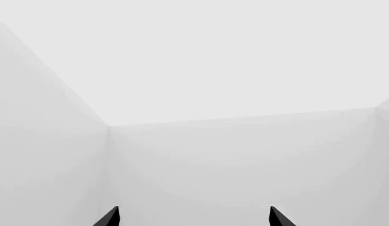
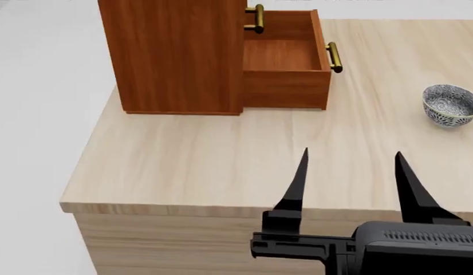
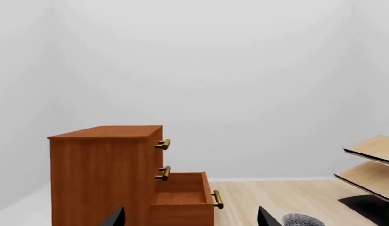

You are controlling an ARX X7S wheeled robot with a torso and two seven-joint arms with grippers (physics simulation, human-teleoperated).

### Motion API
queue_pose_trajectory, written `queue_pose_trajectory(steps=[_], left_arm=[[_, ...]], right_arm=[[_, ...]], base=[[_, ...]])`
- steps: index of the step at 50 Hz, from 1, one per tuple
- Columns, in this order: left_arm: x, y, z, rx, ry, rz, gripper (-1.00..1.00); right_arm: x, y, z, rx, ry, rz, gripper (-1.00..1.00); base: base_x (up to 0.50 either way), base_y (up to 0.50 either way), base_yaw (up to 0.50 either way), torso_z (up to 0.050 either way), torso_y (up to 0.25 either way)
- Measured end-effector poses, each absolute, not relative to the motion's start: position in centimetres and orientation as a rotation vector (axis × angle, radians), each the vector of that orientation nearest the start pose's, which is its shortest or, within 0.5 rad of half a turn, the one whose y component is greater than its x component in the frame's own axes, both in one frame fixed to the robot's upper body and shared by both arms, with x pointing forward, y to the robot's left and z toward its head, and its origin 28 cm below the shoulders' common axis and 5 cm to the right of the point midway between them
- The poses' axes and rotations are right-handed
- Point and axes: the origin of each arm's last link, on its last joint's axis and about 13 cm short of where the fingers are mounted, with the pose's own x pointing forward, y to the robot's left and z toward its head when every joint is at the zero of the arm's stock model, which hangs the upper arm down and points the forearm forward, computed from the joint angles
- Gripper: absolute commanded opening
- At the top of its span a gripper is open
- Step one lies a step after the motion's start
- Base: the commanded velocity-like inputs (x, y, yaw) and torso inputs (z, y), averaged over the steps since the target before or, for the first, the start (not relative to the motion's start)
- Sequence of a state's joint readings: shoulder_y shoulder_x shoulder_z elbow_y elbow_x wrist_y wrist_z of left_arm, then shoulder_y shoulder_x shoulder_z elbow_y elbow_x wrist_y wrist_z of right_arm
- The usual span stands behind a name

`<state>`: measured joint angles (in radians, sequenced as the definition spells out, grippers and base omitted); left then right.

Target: Put the bowl in the bottom drawer of the cabinet.

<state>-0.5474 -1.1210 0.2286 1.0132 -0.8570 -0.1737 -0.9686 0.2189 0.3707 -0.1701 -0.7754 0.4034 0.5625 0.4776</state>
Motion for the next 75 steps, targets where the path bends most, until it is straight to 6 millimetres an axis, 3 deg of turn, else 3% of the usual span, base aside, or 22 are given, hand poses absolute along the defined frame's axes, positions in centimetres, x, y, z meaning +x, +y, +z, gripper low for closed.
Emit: queue_pose_trajectory(steps=[75], left_arm=[[15.42,24.62,27.83,0.047,-0.84,0.031,1.0]], right_arm=[[20.11,-10.19,16.82,0.003,-0.321,-0.035,1.0]], base=[[0.35,0.0,0.0,0.0,0.0]])
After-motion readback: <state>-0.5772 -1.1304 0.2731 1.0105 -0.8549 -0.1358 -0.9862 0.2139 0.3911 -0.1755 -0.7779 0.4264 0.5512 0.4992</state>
